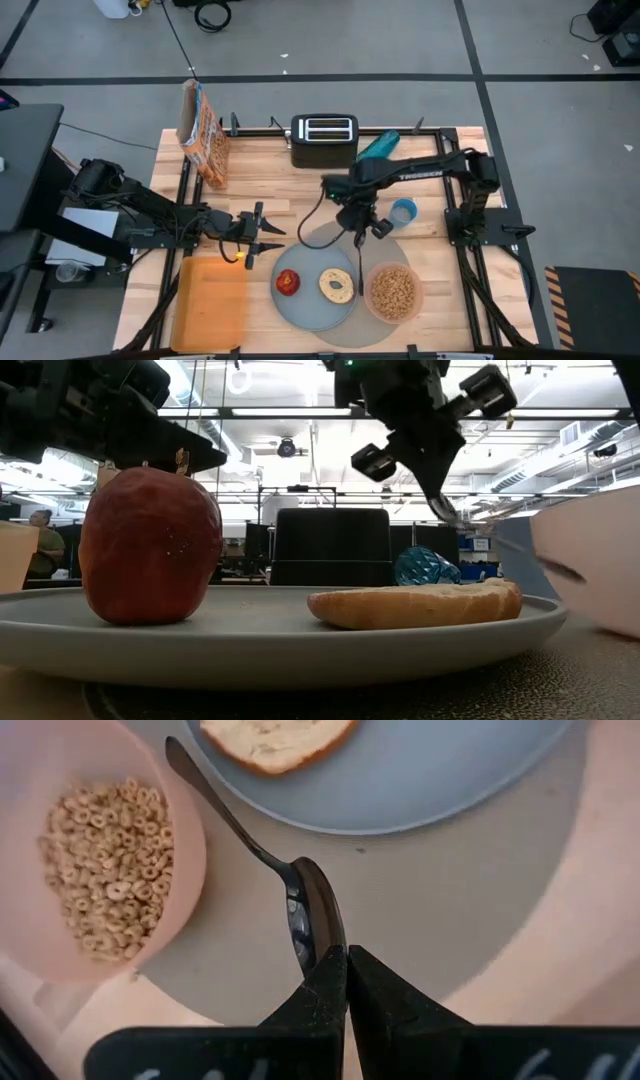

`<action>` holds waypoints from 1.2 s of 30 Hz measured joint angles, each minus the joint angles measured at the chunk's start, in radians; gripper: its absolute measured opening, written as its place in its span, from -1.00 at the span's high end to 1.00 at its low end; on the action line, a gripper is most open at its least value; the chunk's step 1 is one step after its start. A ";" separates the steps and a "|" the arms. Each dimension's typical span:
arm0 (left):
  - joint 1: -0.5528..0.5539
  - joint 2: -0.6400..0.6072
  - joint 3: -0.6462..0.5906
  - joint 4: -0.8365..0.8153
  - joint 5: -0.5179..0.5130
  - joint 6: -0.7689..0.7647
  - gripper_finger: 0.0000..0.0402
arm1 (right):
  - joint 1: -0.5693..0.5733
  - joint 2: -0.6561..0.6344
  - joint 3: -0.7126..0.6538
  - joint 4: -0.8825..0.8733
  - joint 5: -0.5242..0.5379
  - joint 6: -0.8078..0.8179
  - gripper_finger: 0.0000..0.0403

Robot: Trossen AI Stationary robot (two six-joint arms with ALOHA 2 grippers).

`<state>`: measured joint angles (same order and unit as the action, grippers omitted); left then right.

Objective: Arrange a breakfast setting
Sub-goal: Put the spoon on the gray placemat to the right side of the blue plate

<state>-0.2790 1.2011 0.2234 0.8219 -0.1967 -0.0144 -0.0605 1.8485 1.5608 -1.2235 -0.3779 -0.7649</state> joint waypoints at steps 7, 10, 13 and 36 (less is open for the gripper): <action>0.000 0.000 0.000 -0.006 0.000 0.034 0.19 | 0.022 0.058 0.000 0.040 0.042 -0.017 0.94; 0.000 0.000 0.000 -0.014 0.000 0.039 0.19 | 0.021 0.066 0.000 0.033 0.037 0.001 0.94; 0.000 0.000 0.000 -0.028 0.000 0.051 0.19 | 0.023 0.064 0.000 0.032 0.020 0.010 0.93; 0.000 0.000 0.000 -0.026 0.000 0.044 0.19 | 0.113 0.064 -0.077 0.105 -0.102 0.140 0.91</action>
<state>-0.2794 1.2007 0.2234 0.7959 -0.1967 0.0296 0.0521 1.9121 1.4841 -1.1190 -0.4799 -0.6251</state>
